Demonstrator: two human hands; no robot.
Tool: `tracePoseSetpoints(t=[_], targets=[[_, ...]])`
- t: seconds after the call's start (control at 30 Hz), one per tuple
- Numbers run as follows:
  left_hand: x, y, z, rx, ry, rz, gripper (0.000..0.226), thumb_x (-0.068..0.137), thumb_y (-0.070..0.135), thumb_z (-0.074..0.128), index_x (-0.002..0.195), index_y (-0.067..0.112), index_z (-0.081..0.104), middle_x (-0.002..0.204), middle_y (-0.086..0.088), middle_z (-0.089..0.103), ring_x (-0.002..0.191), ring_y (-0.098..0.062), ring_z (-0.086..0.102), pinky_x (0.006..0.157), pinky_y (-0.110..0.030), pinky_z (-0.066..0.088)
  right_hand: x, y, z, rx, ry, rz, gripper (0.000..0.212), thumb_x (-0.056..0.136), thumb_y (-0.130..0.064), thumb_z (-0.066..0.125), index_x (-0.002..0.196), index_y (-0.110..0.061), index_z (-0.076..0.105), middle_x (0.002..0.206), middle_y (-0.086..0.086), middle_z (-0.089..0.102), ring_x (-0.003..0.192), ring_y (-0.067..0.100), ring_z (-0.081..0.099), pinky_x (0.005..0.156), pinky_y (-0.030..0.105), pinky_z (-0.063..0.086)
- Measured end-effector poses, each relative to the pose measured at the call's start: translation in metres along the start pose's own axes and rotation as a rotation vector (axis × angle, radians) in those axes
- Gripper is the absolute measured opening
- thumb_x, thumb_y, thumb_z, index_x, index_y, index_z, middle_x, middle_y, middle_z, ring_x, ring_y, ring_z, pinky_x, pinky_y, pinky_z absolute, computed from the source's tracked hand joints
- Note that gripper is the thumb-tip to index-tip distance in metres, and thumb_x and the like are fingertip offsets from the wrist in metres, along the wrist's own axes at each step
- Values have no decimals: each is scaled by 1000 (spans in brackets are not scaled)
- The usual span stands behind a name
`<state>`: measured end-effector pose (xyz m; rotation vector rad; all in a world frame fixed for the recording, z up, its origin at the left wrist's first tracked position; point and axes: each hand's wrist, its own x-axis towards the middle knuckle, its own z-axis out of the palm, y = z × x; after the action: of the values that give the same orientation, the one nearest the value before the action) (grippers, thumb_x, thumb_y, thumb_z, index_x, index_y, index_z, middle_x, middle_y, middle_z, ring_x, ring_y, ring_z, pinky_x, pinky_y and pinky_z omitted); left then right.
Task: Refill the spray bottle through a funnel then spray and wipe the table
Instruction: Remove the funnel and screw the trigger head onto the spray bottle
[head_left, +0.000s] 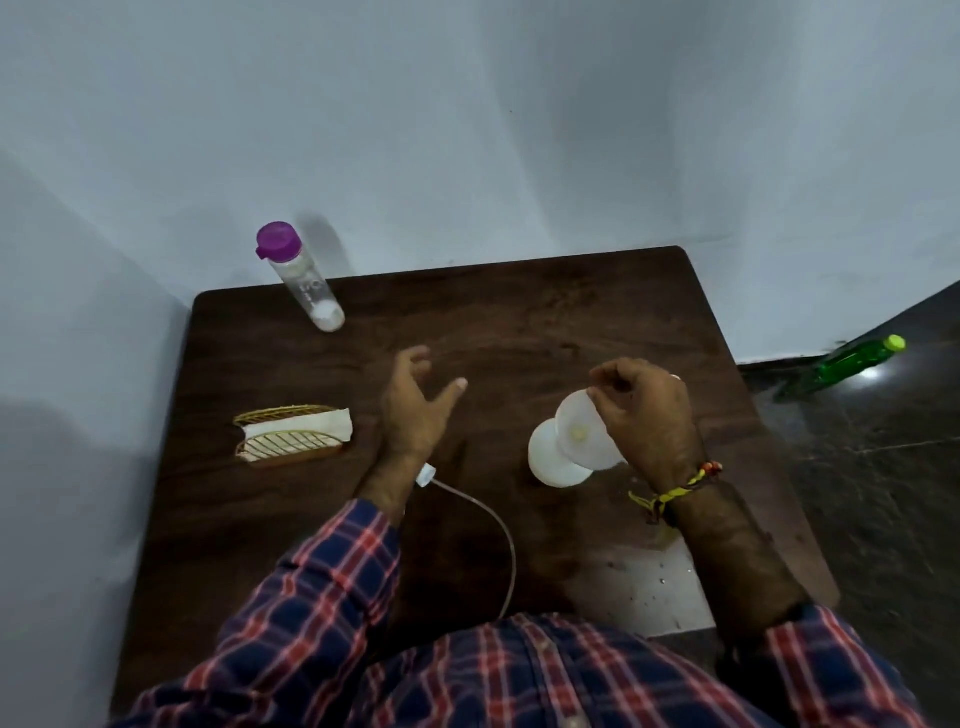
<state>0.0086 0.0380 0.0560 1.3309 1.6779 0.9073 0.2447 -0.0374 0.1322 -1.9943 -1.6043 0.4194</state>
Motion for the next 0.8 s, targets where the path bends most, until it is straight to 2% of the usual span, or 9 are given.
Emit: tracePoseSetpoints(t=[0.1,0.17,0.23,0.3,0.4,0.57,0.7,0.8], targets=[[-23,-10,18,51,-327,47,58,71,15,84,120,31,59,117,6,65,113,-10,60,97,-41,51,-3,16,-4,18,-90,57,31,84,-22,73,113,-12,69,107,5,71,98,21,65,91,41,55],[-40,-9,29,168,-522,127,69,67,18,87,128,29,57,128,6,62,120,-8,56,103,-41,47,-5,24,-6,55,-136,114,28,85,-24,72,111,-15,70,104,2,72,93,18,66,87,39,57],[-57,-4,44,240,-620,174,79,66,27,88,136,25,52,135,6,58,124,-10,53,106,-36,44,-6,28,-5,89,-135,127,20,86,-25,72,105,-18,73,97,-1,73,87,15,67,83,40,59],[-71,0,60,244,-636,134,80,67,33,87,137,24,51,135,5,58,124,-13,53,105,-35,45,-7,29,-5,127,-121,125,15,87,-23,71,100,-17,74,94,-1,74,85,14,67,81,39,59],[-79,3,78,252,-552,53,74,70,33,85,135,22,52,134,2,58,122,-17,54,103,-39,47,-6,29,-6,147,-91,98,15,87,-21,71,100,-13,75,94,2,75,84,14,67,81,37,59],[-80,7,90,337,-438,77,61,75,30,82,131,18,57,133,-2,60,121,-21,55,103,-38,46,-9,36,-11,131,1,65,12,86,-19,71,95,-13,76,91,2,75,81,15,67,76,36,60],[-79,8,93,368,-434,92,61,75,27,82,130,17,58,133,-4,60,122,-23,54,104,-40,46,-12,39,-15,163,32,77,11,85,-17,73,94,-11,76,90,3,74,76,9,63,67,19,52],[-80,6,96,387,-423,109,61,76,28,81,131,17,57,133,-3,59,122,-22,54,103,-37,46,-14,40,-16,164,62,82,11,84,-17,73,93,-11,76,88,1,74,75,9,62,67,19,53]])
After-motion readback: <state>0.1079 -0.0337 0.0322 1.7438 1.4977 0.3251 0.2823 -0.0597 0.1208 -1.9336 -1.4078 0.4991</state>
